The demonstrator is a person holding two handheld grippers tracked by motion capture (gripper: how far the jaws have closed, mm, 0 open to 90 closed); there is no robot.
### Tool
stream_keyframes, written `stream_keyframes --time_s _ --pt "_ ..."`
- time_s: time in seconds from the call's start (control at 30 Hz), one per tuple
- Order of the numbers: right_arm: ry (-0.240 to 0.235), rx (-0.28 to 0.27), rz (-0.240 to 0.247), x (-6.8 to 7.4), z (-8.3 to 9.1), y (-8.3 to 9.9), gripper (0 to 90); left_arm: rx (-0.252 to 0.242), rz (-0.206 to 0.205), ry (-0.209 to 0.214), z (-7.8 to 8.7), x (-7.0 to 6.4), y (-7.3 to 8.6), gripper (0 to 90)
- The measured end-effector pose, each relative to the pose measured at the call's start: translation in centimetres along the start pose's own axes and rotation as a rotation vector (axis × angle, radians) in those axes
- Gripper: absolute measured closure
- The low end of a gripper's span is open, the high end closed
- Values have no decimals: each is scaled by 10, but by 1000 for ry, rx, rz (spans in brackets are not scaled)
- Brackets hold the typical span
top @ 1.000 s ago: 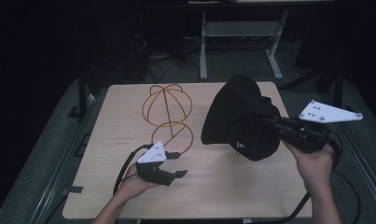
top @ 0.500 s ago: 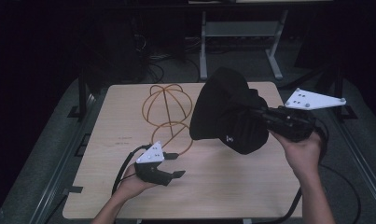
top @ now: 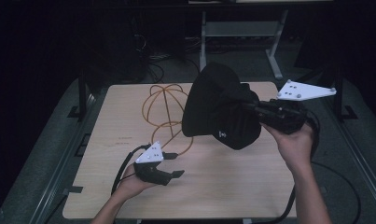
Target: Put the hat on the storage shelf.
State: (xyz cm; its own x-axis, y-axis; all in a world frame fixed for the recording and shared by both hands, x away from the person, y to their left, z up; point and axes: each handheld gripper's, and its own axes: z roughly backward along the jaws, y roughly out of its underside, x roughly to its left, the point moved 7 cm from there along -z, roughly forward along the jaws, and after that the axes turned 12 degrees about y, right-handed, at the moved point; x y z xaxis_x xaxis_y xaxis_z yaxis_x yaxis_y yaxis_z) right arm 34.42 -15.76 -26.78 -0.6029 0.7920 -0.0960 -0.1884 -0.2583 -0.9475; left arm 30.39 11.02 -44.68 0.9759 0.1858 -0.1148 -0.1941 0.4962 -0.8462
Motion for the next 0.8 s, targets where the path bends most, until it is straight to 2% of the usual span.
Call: stream_keyframes --time_s 0.8 --pt "-64 -18 11 16 -28 -34 854 4 9 0 3 2 2 352"
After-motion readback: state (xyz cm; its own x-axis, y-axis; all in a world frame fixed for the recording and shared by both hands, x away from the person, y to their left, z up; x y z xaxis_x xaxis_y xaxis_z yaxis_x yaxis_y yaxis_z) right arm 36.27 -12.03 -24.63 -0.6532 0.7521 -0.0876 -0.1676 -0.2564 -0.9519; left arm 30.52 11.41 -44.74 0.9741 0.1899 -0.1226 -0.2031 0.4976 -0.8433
